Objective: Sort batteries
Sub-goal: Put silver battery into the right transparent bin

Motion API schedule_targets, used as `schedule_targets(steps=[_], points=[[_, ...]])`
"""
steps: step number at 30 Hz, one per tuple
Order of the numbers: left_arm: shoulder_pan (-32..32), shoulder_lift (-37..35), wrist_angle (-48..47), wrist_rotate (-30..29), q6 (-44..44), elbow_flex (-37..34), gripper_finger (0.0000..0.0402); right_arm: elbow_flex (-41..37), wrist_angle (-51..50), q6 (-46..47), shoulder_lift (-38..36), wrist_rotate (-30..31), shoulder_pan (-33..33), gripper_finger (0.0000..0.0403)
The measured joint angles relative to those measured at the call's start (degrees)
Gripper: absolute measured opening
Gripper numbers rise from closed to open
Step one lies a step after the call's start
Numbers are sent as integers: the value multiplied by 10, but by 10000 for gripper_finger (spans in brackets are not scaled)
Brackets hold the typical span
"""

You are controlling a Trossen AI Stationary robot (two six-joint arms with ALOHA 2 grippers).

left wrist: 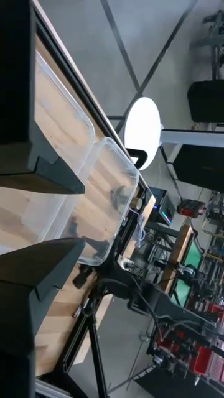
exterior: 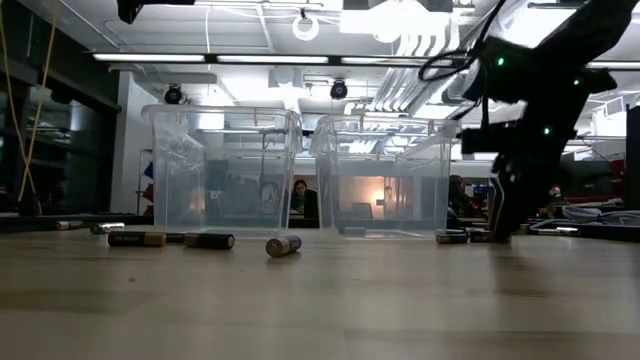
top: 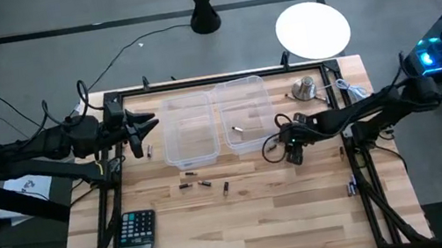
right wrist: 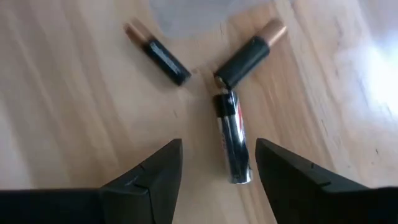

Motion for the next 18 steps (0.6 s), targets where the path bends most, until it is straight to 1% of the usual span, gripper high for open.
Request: schedule_targets(steps=[4,6,8,10,11,13,15,18], points=[[0,0,0,0,0,0,118,3,8,-12,35,-4,-8,190],[0,0,0,0,0,0,118,4,5,9,42,-15,-8,166],[0,0,0,0,0,0,118,5,-5,43,40,-28,-8,116],[0,0,0,1,1,0,118,8,-24,73,25,-34,-3,45],[0,0,0,1,1,0,118,11,-40,83,14,-33,0,28],[0,0,0,1,1,0,118,16,-101,110,-16,-30,5,26],[0,0,0,1,1,0,118,37,-162,133,-51,-3,12,30],[0,0,0,1,0,0,118,78,-245,162,-110,46,19,20]])
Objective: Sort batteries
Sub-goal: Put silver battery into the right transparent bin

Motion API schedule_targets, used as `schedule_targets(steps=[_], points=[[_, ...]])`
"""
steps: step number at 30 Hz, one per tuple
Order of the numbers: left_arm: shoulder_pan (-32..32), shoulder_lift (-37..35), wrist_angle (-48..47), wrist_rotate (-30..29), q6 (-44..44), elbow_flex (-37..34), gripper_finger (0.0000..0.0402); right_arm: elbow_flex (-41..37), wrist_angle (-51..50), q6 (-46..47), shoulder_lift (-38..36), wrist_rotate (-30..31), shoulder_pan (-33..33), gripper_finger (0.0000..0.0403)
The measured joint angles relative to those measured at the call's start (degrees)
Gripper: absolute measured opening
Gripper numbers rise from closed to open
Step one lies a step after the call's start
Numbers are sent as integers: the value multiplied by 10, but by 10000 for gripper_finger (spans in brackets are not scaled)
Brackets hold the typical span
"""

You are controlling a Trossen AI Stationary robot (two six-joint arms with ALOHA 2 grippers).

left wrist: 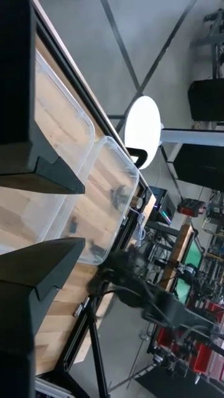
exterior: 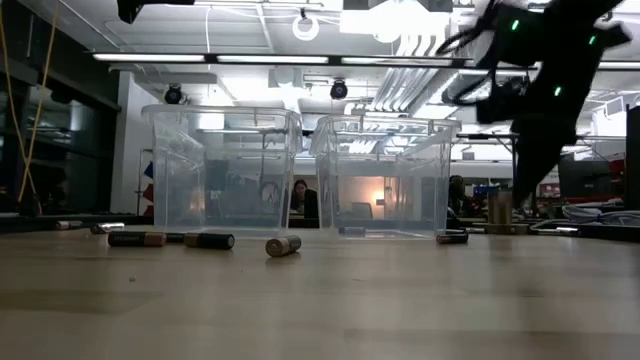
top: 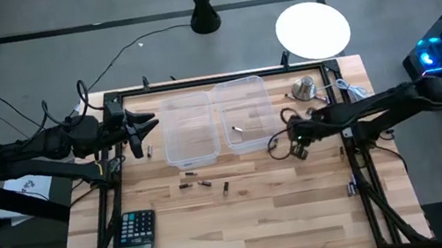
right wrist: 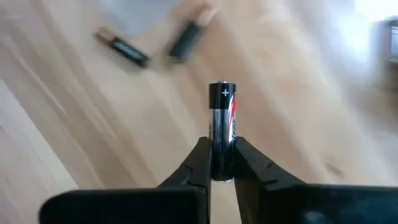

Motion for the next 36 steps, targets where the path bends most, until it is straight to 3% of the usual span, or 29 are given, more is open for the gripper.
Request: schedule_targets(steps=[5,10,14,18,25,29,32,36], points=[[0,0,0,0,0,0,118,70,34,23,-72,80,-1,20],[0,0,0,1,0,0,118,119,144,-30,-73,159,-3,28],[0,0,0,1,0,0,117,136,238,-85,-33,120,-10,31],[0,0,0,0,0,0,117,154,272,-80,19,72,-21,46],[0,0,0,-27,1,0,117,219,233,-92,84,41,-45,151],[0,0,0,-38,1,0,117,293,111,-137,90,113,-64,205],[0,0,0,-38,1,0,117,340,-27,-57,87,165,-106,219],[0,0,0,-44,3,0,117,339,-108,19,89,102,-198,216]])
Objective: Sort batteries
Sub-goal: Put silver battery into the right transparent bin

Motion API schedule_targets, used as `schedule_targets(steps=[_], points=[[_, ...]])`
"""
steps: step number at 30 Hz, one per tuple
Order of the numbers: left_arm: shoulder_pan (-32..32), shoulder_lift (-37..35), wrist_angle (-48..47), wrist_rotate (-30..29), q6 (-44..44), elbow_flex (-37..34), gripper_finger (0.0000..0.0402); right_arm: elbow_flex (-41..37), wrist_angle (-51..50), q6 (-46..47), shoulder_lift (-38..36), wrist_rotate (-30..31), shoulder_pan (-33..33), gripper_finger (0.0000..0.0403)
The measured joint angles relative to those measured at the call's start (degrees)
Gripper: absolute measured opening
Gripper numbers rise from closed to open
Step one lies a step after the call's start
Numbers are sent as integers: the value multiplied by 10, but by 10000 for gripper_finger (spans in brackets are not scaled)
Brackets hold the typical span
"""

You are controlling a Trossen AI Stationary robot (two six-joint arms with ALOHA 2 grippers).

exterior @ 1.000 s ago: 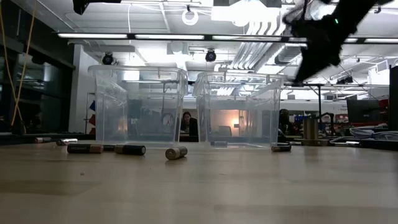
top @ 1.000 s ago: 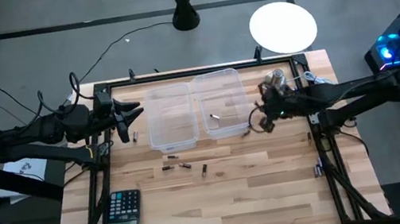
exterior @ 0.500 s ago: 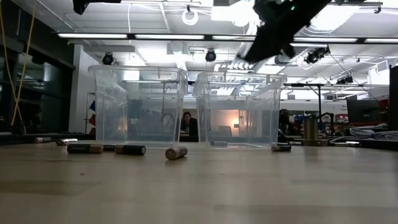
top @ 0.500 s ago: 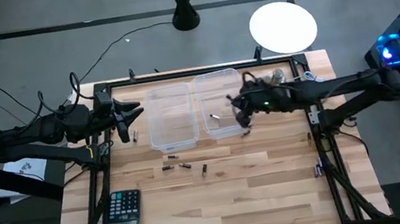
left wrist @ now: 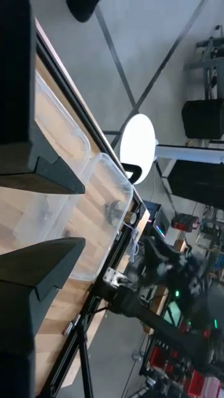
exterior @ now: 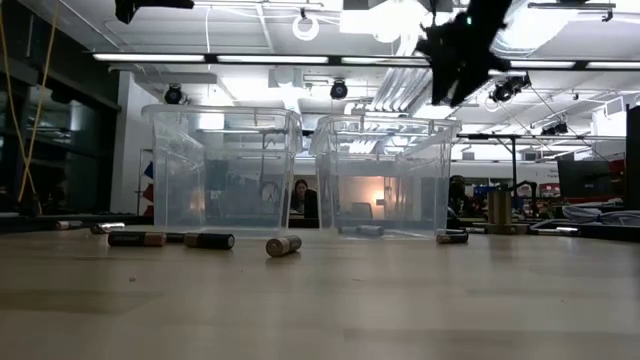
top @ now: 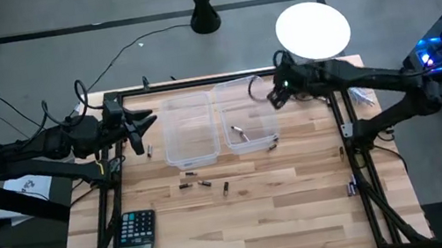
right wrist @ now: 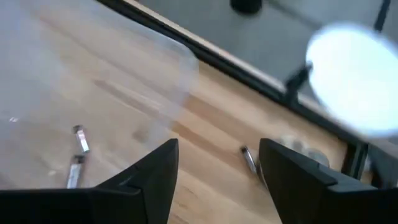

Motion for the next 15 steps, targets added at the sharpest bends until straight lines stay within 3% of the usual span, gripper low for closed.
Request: schedule_targets(steps=[9,15], points=[[0,0,0,3,16,0,117,-64,44,1,45,-116,-211,211],[0,0,0,4,23,0,117,-63,86,-91,131,-188,-265,211]])
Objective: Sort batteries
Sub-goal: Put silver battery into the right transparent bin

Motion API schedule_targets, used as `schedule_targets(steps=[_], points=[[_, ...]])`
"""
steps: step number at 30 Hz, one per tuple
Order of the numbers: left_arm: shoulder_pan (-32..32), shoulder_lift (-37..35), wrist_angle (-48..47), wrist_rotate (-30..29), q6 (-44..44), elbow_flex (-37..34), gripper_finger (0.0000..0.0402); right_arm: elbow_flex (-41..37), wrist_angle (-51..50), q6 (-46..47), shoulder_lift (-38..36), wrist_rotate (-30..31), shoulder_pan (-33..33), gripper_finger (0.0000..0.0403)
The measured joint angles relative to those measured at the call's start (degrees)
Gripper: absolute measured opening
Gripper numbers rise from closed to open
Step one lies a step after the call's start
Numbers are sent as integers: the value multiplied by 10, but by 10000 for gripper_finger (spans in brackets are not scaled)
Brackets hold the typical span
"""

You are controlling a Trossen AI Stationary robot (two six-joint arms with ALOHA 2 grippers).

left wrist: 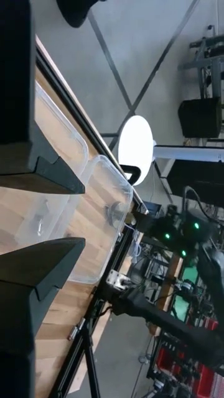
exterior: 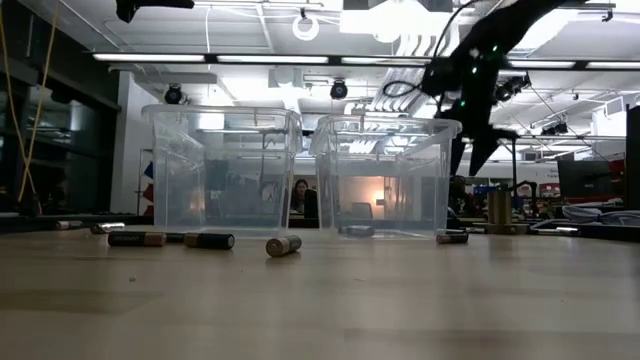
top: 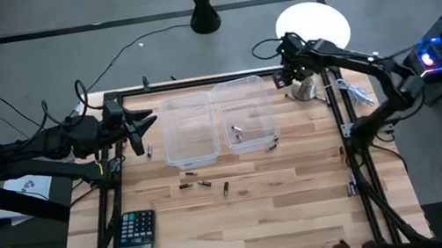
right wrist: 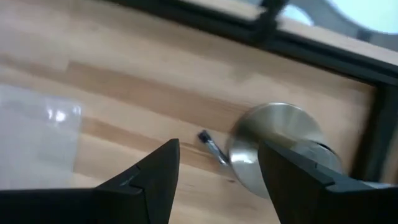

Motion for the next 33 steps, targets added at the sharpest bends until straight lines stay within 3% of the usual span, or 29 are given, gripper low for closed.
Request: schedule_targets(steps=[11,22,26,31,33], points=[[0,0,0,1,0,0,117,0,8,-159,142,-12,-1,211],[0,0,0,-6,0,0,117,2,26,-260,197,-25,1,199],[0,0,1,-10,0,0,117,3,26,-272,202,-27,1,154],[0,0,5,-12,0,0,117,2,20,-271,203,-40,2,31],[0,0,5,-14,0,0,117,2,17,-261,199,-45,1,17]])
